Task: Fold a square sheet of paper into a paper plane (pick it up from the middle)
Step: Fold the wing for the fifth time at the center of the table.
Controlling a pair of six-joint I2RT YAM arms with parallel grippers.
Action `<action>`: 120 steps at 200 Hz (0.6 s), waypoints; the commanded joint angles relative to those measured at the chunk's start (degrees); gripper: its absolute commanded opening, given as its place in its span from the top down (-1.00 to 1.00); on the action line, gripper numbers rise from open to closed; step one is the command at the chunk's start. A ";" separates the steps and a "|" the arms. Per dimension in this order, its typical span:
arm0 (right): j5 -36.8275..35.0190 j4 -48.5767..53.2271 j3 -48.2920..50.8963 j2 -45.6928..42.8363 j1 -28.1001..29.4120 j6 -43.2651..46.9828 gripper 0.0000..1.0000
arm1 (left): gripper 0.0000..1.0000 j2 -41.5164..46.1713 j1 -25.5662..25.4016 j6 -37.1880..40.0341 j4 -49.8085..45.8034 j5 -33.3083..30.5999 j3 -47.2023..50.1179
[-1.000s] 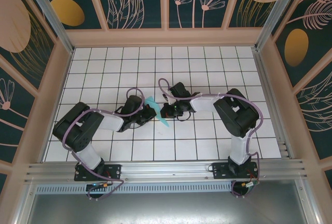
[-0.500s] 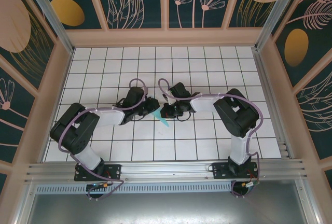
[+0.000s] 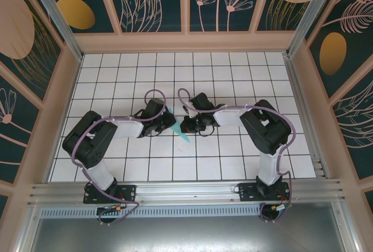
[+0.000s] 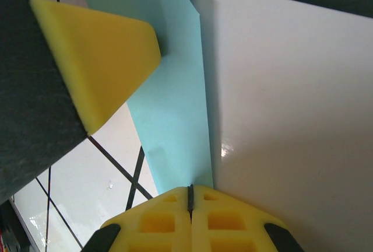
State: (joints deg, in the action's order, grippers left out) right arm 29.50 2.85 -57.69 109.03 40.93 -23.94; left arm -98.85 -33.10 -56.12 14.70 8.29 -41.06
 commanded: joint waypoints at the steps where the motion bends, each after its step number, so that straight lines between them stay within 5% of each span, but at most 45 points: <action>1: -4.27 3.84 2.14 2.83 -0.15 1.24 1.00 | 0.68 -0.14 0.43 -2.12 -1.69 -4.10 0.23; 120: -4.05 3.16 2.75 2.23 -0.15 0.83 1.00 | 0.74 6.03 0.60 -6.92 -5.38 -11.72 3.14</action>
State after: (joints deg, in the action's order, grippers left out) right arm 29.47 1.96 -57.23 109.03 40.93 -23.94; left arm -95.37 -33.10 -62.04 11.81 -0.62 -38.54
